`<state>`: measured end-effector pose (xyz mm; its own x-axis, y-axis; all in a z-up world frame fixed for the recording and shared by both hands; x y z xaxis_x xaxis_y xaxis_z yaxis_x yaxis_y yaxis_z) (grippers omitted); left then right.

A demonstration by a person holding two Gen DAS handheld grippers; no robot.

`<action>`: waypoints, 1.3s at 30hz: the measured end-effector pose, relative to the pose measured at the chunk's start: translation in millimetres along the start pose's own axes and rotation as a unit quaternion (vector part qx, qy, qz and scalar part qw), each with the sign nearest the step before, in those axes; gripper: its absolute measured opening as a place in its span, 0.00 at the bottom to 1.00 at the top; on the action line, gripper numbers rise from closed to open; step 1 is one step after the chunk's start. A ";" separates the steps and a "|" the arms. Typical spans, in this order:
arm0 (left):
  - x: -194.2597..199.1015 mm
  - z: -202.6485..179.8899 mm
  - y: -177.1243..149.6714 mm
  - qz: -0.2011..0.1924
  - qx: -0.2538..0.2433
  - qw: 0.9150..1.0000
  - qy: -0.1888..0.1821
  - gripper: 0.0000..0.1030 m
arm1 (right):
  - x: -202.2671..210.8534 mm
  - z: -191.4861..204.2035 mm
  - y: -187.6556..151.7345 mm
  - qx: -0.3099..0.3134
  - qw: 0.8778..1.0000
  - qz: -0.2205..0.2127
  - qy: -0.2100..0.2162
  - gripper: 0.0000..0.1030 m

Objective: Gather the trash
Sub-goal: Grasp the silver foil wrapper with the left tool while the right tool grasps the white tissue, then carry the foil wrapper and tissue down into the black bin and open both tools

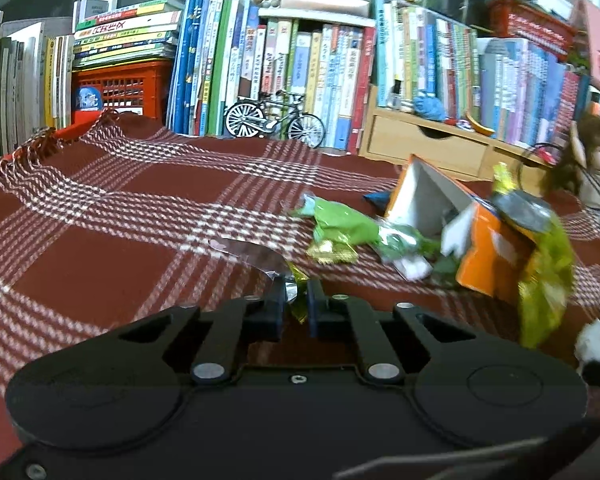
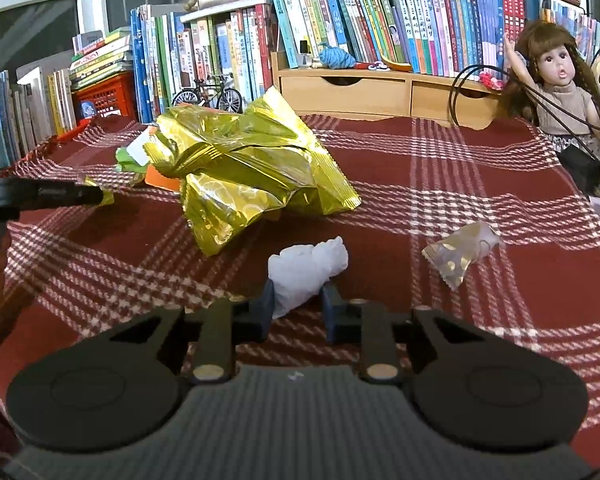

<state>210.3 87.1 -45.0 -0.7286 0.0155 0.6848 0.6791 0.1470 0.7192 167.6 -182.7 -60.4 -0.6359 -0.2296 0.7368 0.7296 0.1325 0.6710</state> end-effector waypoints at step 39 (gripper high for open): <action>192.8 -48.4 -205.0 0.044 -0.131 0.985 -0.102 0.10 | 103.1 98.5 -137.9 0.082 0.990 0.038 0.107 0.29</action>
<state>-65.1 12.1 -54.7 -0.6512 0.2190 0.7267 0.7201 -0.1242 0.6827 -23.3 -129.7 -68.7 -0.5007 -0.4103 0.7623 0.7111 0.3072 0.6324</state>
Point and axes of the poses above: each gripper's, at about its wrist camera, not at the fingertips, and x roughly against the way its jaws point, z to its left, y to its top, the point moved 10 cm from there along -x, roughly the way its jaws point, and after that the axes turned 12 degrees about z, right-handed, at the moved point
